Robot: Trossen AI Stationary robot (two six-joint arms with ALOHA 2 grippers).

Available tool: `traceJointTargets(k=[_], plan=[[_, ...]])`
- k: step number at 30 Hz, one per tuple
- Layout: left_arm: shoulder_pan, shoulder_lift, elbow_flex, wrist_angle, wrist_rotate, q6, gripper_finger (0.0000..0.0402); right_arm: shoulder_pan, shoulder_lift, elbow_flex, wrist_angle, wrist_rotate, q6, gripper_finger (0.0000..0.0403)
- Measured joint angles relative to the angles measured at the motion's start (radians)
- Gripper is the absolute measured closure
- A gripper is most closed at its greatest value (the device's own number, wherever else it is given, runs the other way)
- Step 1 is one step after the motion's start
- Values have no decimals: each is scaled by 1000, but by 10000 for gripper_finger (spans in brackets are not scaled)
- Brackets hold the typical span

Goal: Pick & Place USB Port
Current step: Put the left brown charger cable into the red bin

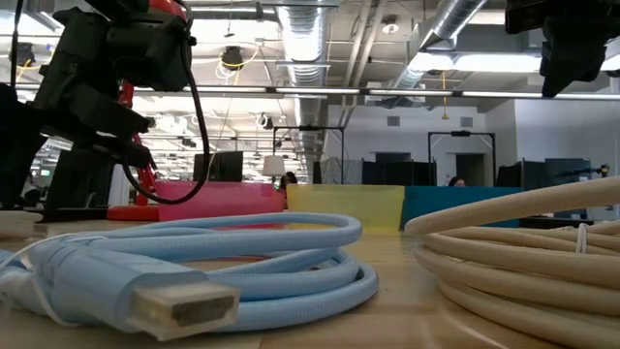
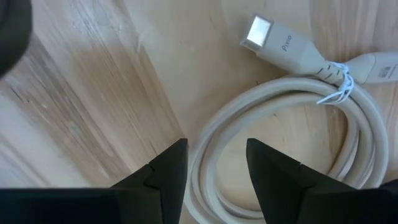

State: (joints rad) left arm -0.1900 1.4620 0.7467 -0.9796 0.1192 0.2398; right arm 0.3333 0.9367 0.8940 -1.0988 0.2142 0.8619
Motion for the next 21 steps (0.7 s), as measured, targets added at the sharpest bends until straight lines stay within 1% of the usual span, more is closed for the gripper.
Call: traceJointTargets(k=[5,11,13,16,20,21], plan=[[-1,32,0,1,-2,0,238,0,0,0,0,2,17,402],[-1,131,1,0,-4,0,239,0,0,0,0,2,20,402],[-1,152,4,0,-9,-2,245,0,0,0,0,2,20,402],[-1,170,5,-3,-21,-8,279,0,0,0,0,2,20,402],[-1,157,3,-1,-31,-13,365,0,0,0,0,2,20,402],[0,150,4,0,-27,-16,378,0,0,0,0,2,19,402]])
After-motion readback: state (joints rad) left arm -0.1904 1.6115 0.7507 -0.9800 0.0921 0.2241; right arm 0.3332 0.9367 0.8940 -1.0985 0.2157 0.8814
